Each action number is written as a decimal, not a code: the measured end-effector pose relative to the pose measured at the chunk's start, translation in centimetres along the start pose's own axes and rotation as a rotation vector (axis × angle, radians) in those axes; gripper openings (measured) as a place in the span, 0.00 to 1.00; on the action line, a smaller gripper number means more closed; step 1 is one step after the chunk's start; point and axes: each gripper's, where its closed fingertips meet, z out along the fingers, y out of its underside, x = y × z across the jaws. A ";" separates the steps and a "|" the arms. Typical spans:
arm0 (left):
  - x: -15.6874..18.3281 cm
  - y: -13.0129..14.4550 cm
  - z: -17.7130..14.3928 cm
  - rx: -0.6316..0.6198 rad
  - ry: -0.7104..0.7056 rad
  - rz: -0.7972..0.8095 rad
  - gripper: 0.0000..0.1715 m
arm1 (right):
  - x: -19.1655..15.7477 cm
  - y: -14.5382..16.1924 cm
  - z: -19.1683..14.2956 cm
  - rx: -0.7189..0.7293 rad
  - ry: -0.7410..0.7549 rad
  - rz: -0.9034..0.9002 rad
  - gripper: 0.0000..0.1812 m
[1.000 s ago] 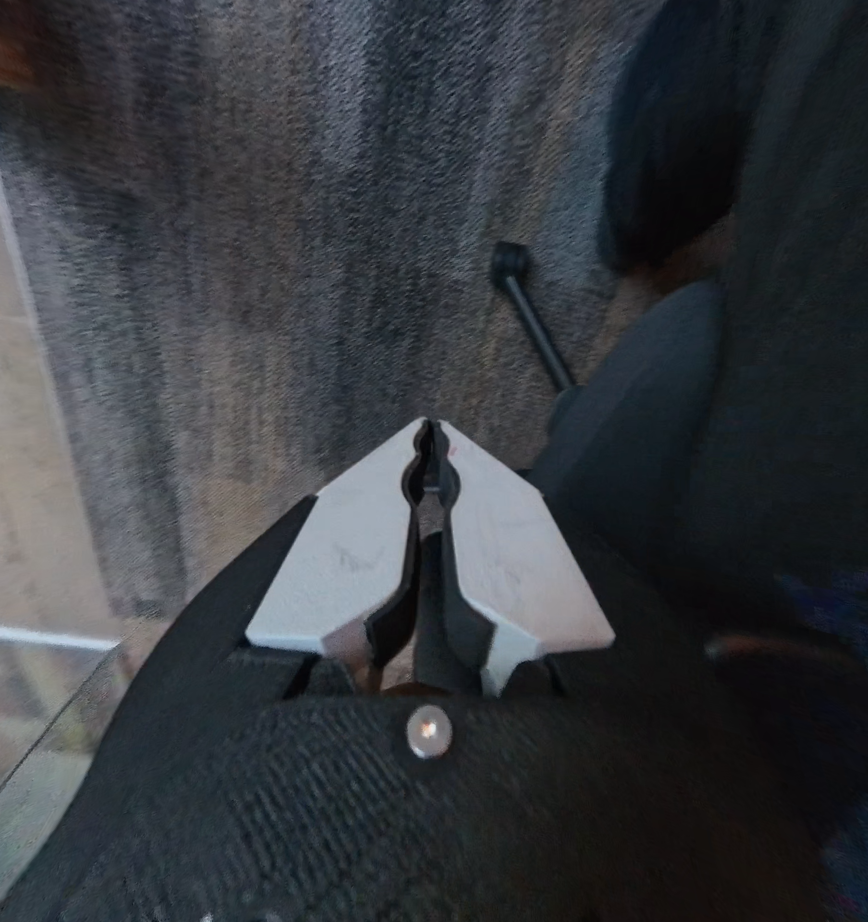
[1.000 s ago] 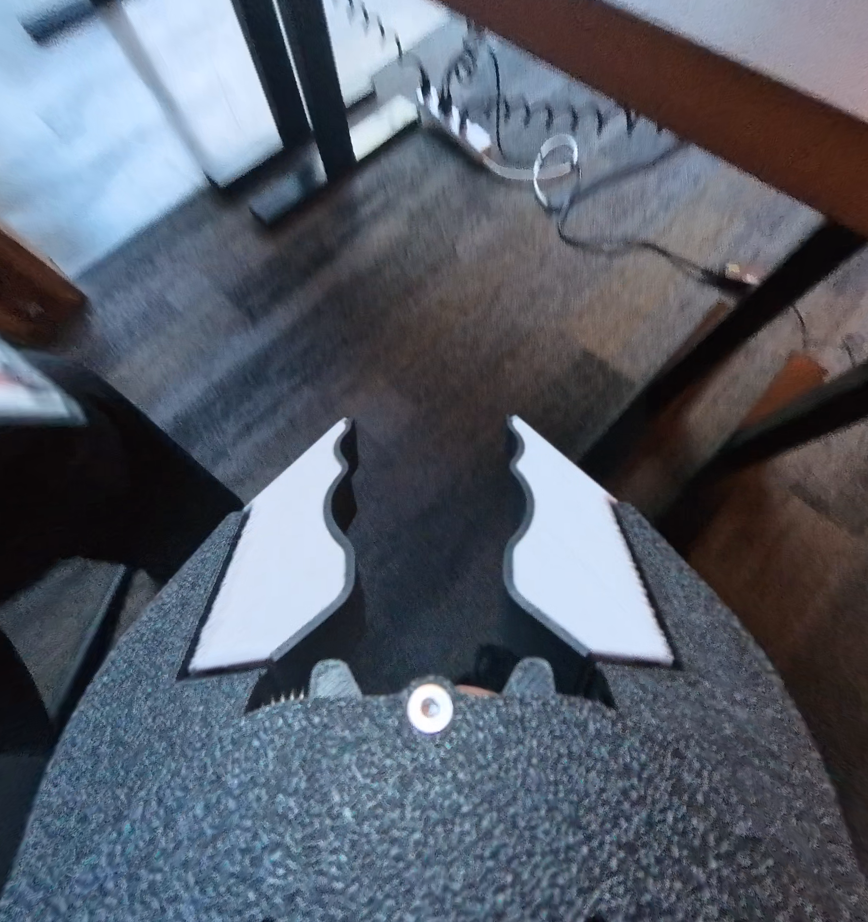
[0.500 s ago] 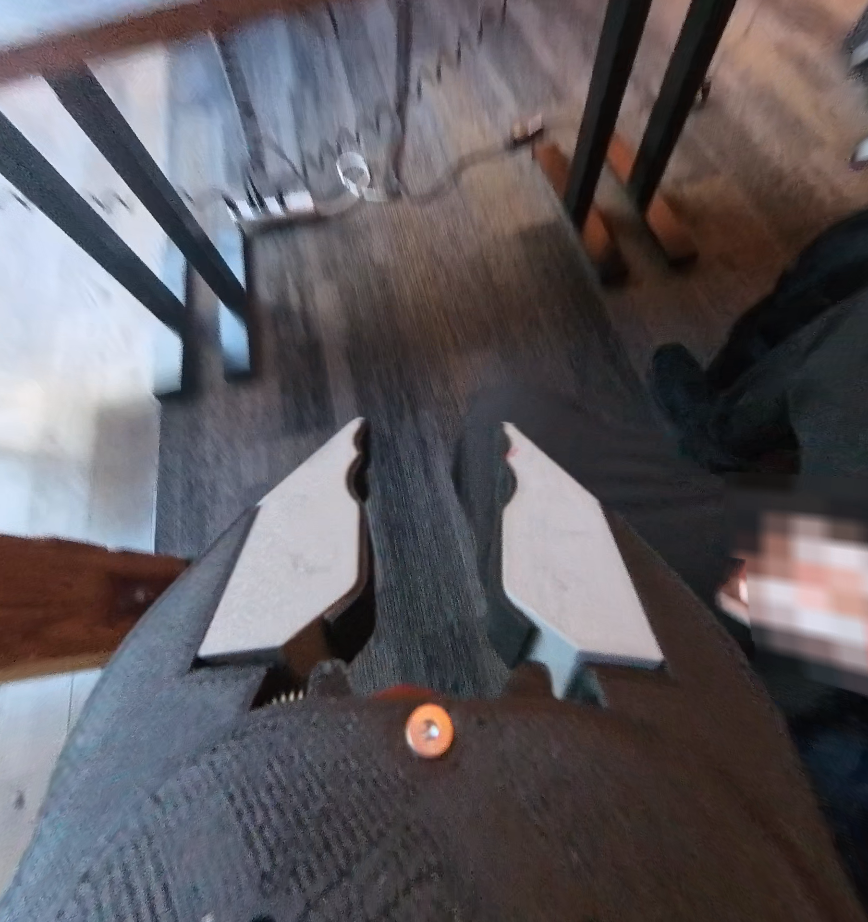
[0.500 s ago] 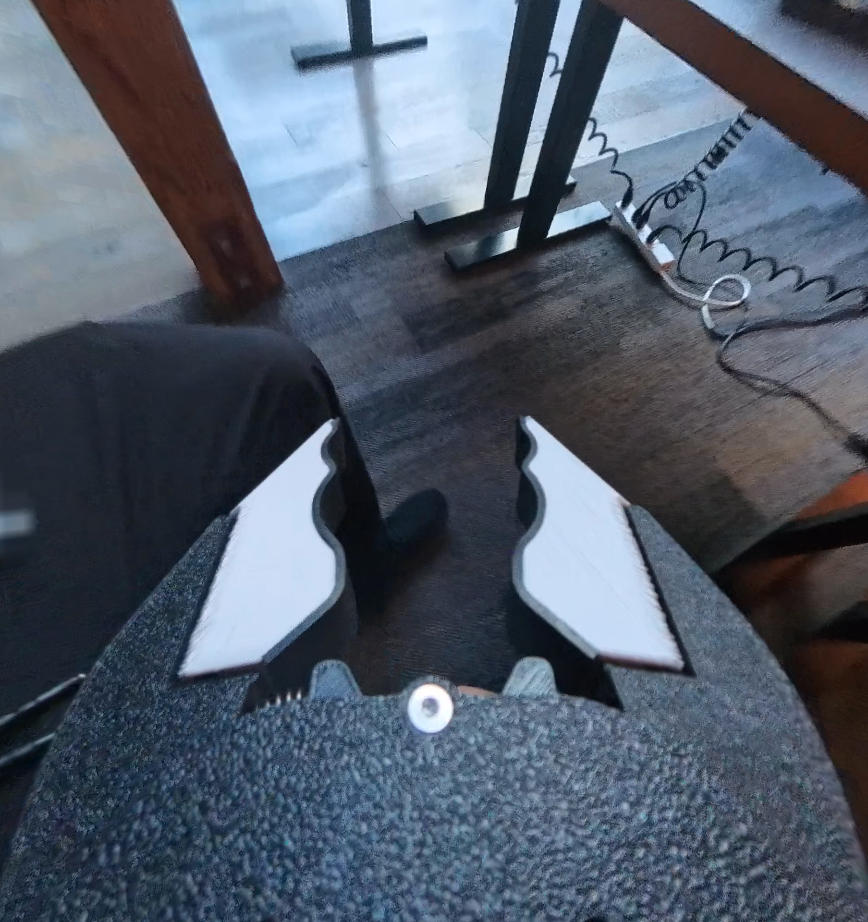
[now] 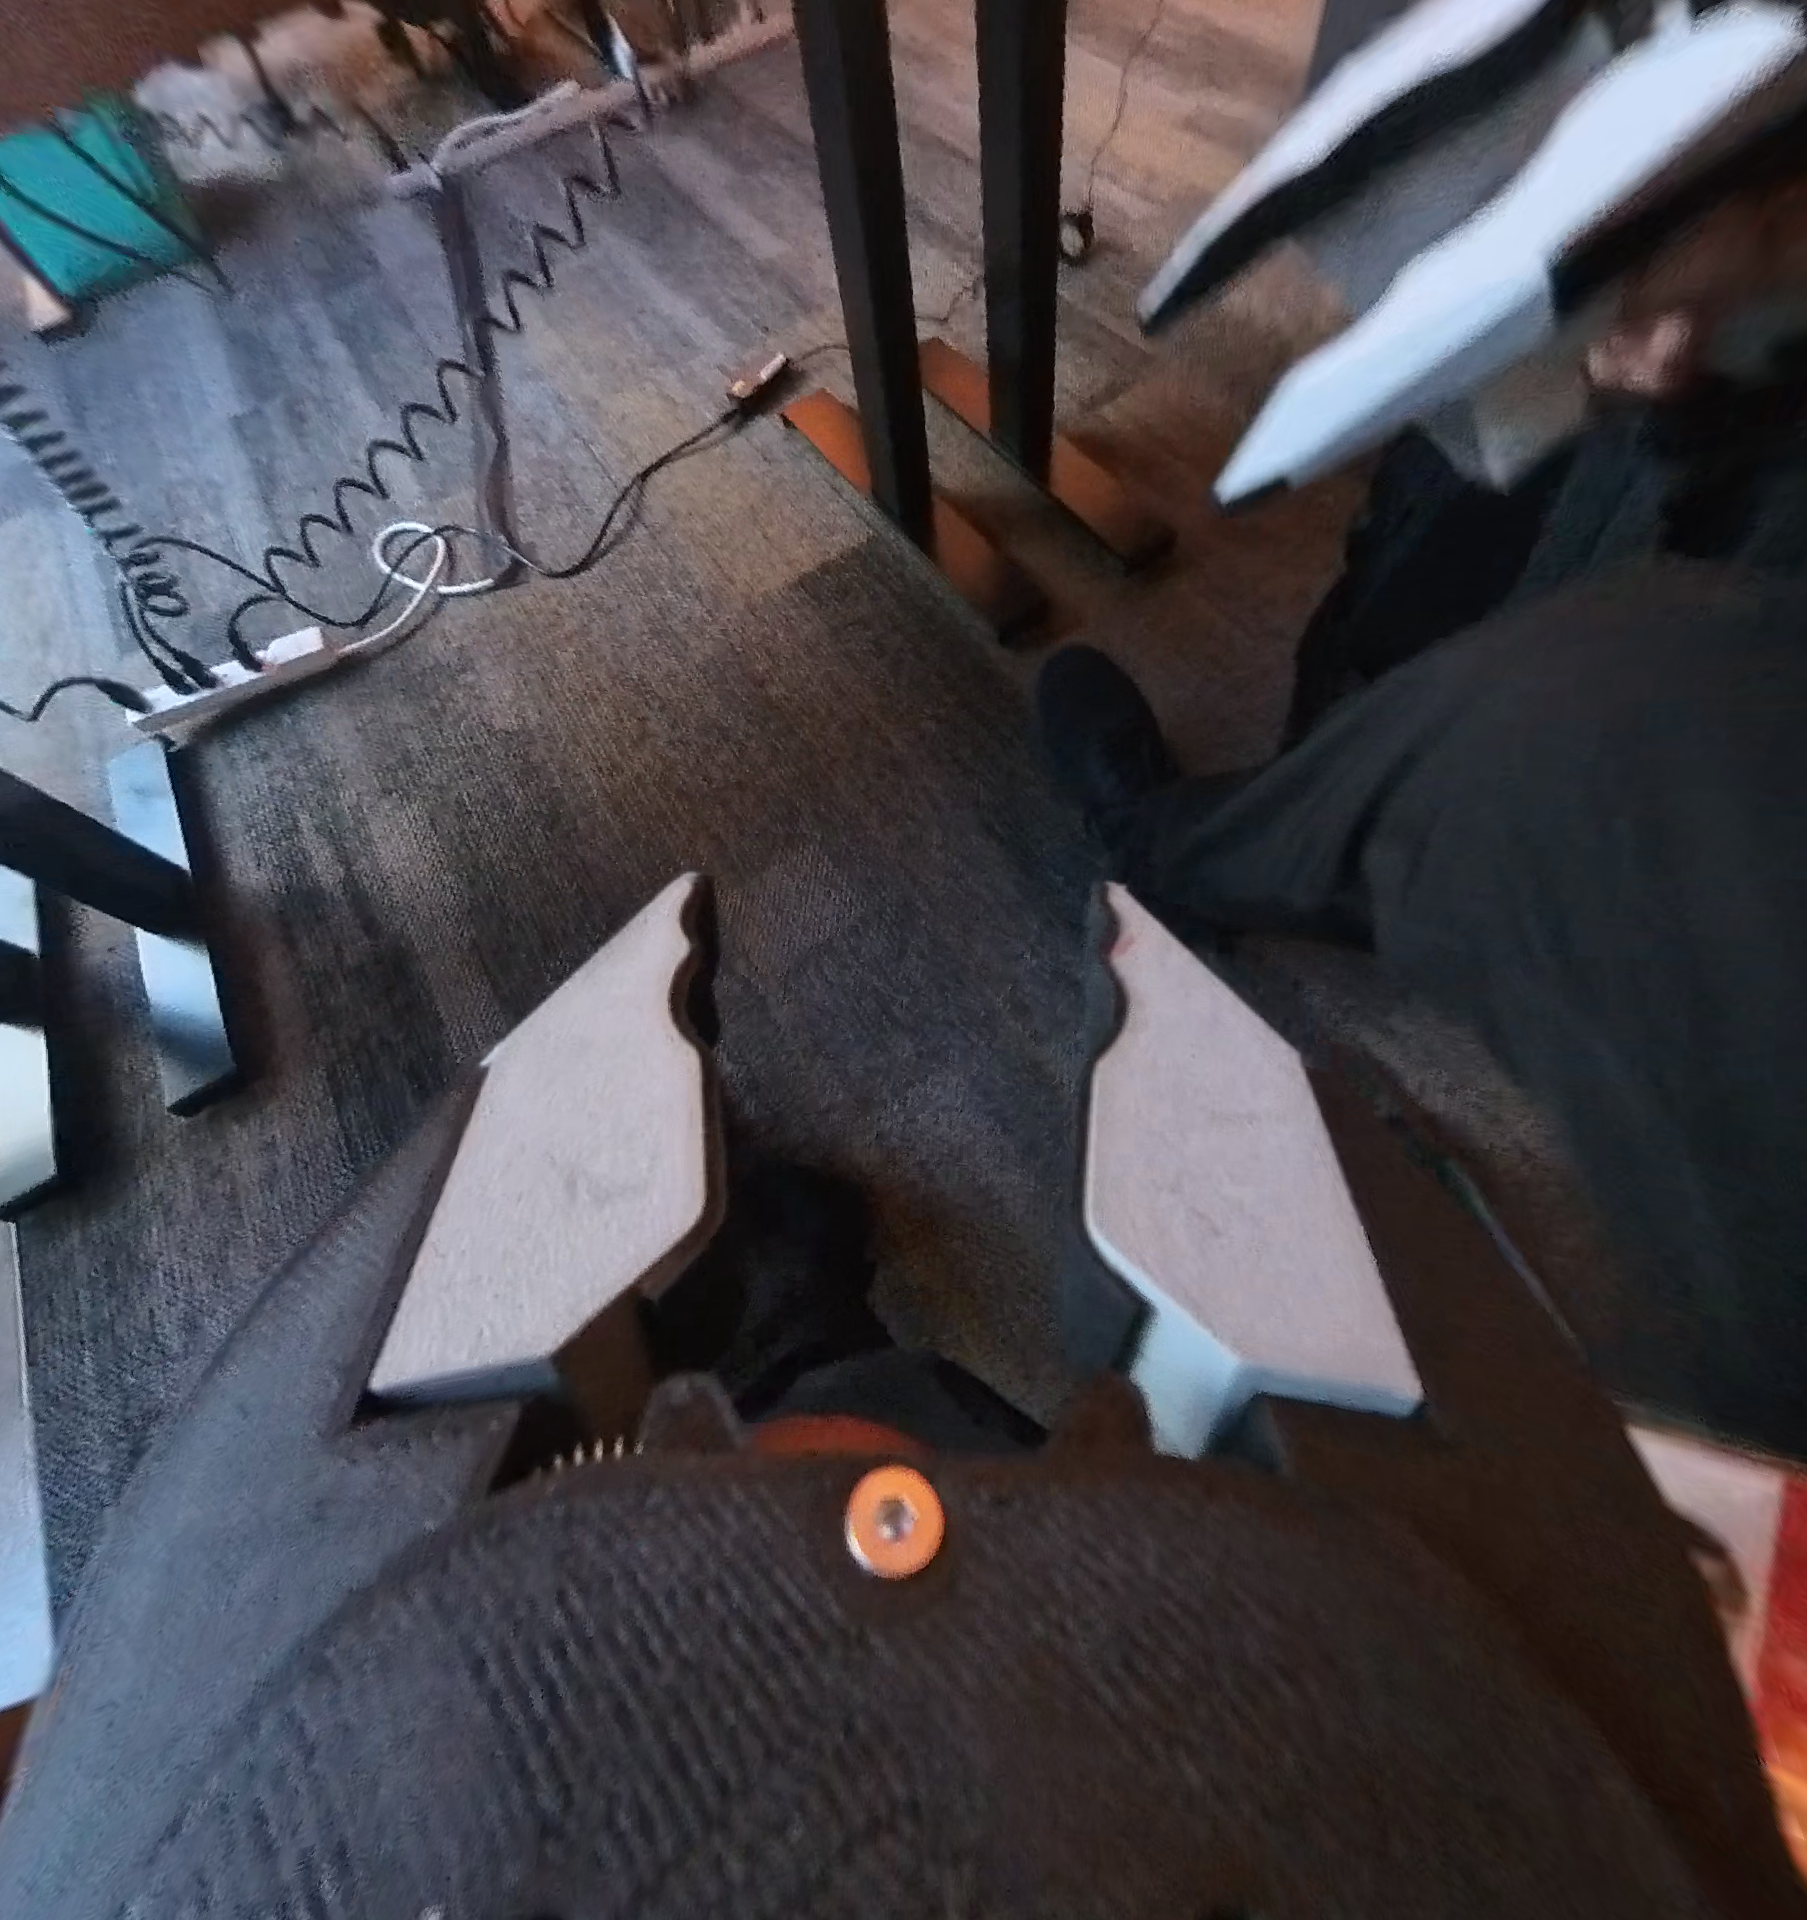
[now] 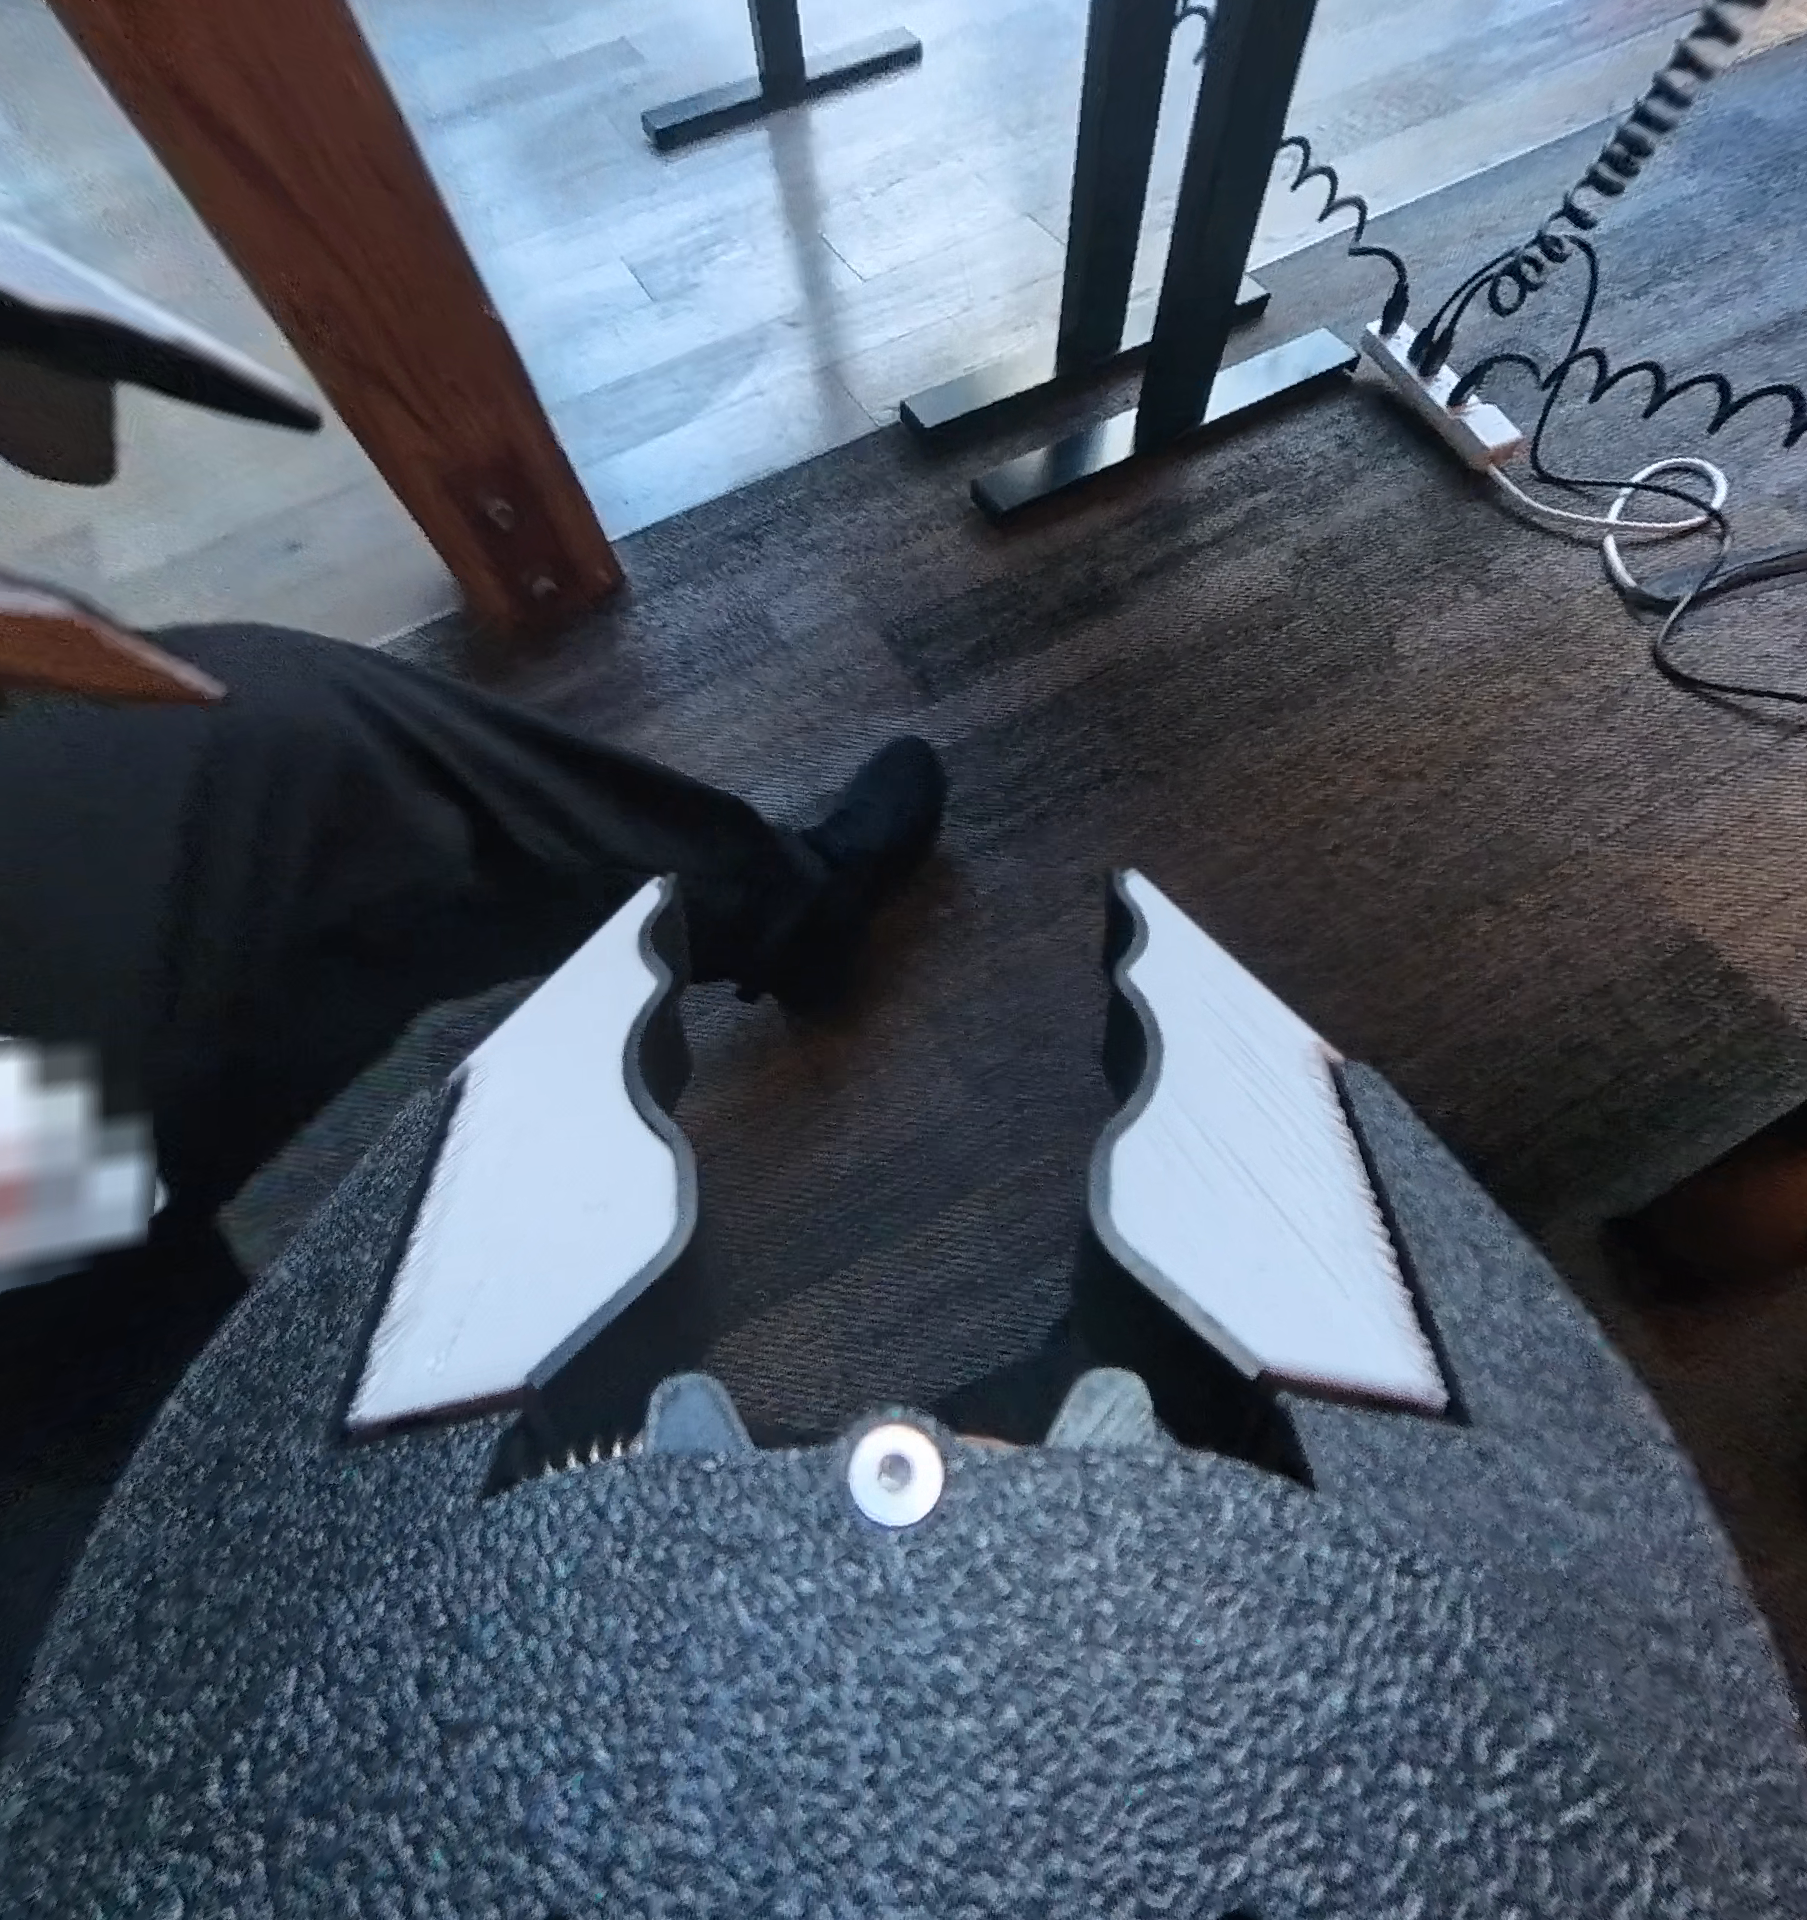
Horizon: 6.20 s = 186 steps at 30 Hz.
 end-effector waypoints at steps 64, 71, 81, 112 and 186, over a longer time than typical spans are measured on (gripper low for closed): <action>-13.8 -11.1 18.3 -0.021 0.157 -0.168 0.54 | 28.0 -18.3 1.5 0.077 0.255 -0.038 0.32; -20.0 -8.6 21.0 -0.114 0.147 -0.263 0.48 | 37.6 -26.3 7.4 0.119 0.229 -0.072 0.18; -30.8 -20.5 24.5 0.037 0.132 -0.014 0.44 | 45.0 -31.4 19.2 -0.043 0.141 -0.222 0.19; -40.3 -41.3 42.5 0.146 0.886 -0.011 0.13 | 46.6 -41.2 21.5 0.339 0.308 -0.697 0.08; -40.2 -30.1 34.3 -0.082 0.277 0.367 0.61 | 48.7 -27.5 18.3 -0.134 0.045 -0.109 0.03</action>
